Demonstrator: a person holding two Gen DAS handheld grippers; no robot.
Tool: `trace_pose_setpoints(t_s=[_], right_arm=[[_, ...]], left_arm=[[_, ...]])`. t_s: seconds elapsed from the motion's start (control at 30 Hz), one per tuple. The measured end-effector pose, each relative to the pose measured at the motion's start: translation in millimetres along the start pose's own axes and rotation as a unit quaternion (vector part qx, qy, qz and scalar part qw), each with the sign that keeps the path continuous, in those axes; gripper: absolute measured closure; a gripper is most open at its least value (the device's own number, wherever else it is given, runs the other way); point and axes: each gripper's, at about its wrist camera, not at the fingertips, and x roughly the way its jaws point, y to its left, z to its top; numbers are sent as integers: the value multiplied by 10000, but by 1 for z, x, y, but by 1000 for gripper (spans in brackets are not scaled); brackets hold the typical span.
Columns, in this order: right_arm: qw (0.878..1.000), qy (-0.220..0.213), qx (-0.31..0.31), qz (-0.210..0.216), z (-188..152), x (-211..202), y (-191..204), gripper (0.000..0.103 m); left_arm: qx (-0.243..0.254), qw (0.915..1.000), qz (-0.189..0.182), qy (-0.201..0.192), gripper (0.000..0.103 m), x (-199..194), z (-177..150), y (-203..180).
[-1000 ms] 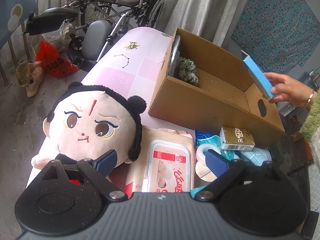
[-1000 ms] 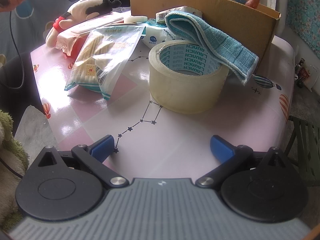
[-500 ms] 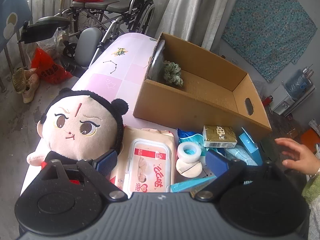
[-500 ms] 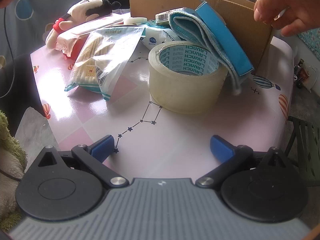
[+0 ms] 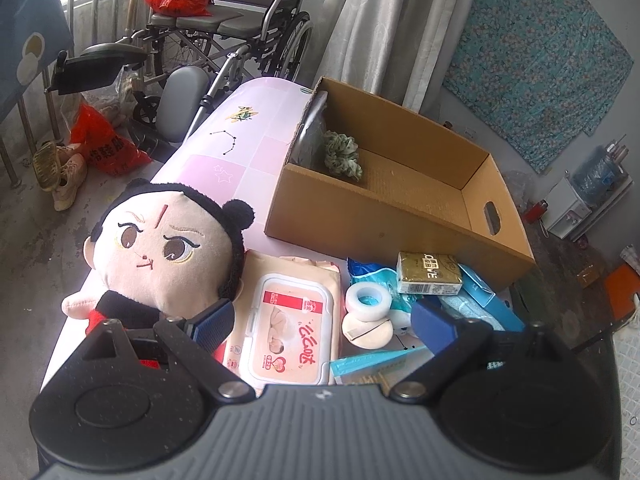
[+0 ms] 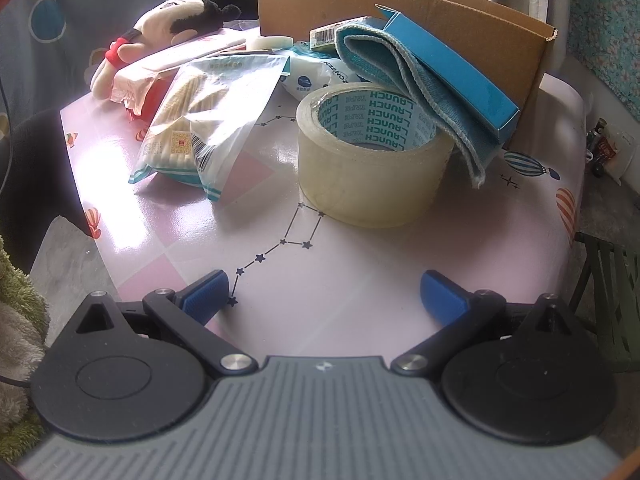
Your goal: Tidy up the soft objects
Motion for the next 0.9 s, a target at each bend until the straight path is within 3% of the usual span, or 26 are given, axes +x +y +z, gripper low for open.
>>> trace_pose_setpoints(t_s=[0.4,0.7,0.83,0.9], right_arm=[[10000,-22,9,-9,-2,-1,-1,1],[10000,-28,-42,-23,-8,-9,5,1],[9992,162,137,-344,-2,-16,12,1],[9981,-27,203,-583,1,-33,16,1]], left_arm=[[26,9999,-63,114,7,-31,-49,-6],[86,9974,-565,441,7,-24,-92,-11],[245,9941,-870,602,7,-11,-107,-20],[285,9919,-1013,705,10,-3,-113,-24]])
